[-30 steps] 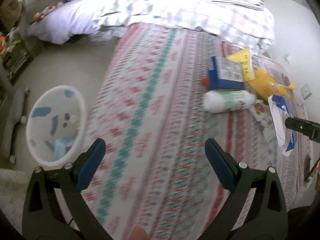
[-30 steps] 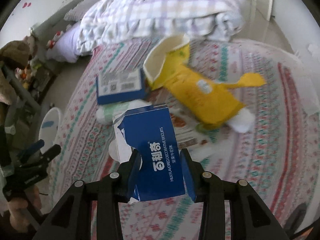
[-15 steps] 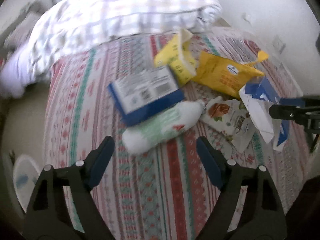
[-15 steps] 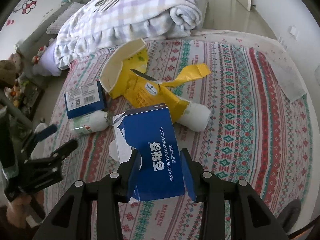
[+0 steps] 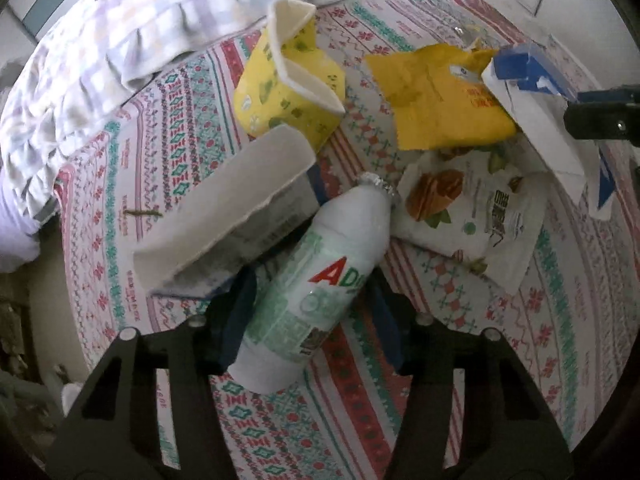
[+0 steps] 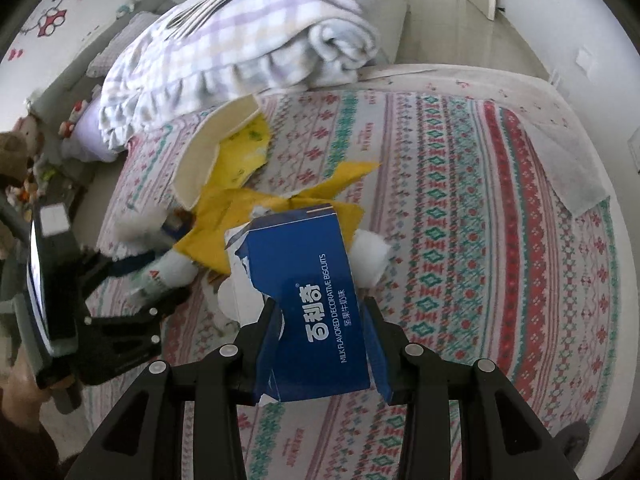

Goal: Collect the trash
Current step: 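Grasp and lift the white AD drink bottle with the left tool while the right holds the box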

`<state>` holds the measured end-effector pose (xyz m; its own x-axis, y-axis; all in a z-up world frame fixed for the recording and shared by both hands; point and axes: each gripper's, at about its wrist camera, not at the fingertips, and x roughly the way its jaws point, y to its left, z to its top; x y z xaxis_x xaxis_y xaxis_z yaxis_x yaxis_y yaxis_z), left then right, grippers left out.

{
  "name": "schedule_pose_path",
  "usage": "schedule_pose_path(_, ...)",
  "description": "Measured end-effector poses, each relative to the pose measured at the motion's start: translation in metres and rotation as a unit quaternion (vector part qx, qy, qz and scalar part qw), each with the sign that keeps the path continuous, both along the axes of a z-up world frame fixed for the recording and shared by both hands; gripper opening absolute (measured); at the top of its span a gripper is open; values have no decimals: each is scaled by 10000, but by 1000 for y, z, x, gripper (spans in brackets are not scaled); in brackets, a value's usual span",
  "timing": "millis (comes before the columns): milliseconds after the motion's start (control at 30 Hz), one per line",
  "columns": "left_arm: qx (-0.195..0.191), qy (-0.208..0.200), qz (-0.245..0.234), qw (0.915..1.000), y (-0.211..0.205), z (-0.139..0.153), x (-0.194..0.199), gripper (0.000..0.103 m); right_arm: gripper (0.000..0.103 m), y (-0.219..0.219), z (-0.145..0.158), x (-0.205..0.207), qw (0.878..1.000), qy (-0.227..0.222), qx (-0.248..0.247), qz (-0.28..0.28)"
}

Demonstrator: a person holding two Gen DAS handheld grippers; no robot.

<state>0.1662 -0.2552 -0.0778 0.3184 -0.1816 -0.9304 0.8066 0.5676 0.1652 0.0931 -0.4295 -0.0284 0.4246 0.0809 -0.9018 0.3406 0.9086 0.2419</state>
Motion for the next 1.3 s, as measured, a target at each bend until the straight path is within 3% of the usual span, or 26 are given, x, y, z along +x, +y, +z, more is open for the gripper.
schedule_pose_path(367, -596, 333, 698, 9952, 32, 8, -29, 40, 41, -2, 8, -4, 9997, -118, 142, -141)
schedule_pose_path(633, -1045, 614, 1371, 9831, 81, 28, -48, 38, 41, 26, 25, -9, 9992, -360, 160, 54)
schedule_pose_path(867, -1198, 474, 1583, 9789, 115, 40, -54, 38, 41, 63, 27, 0, 9987, -342, 123, 361)
schedule_pose_path(1300, -1357, 312, 2411, 9605, 204, 51, -38, 38, 41, 139, 17, 34, 9957, -220, 26, 901)
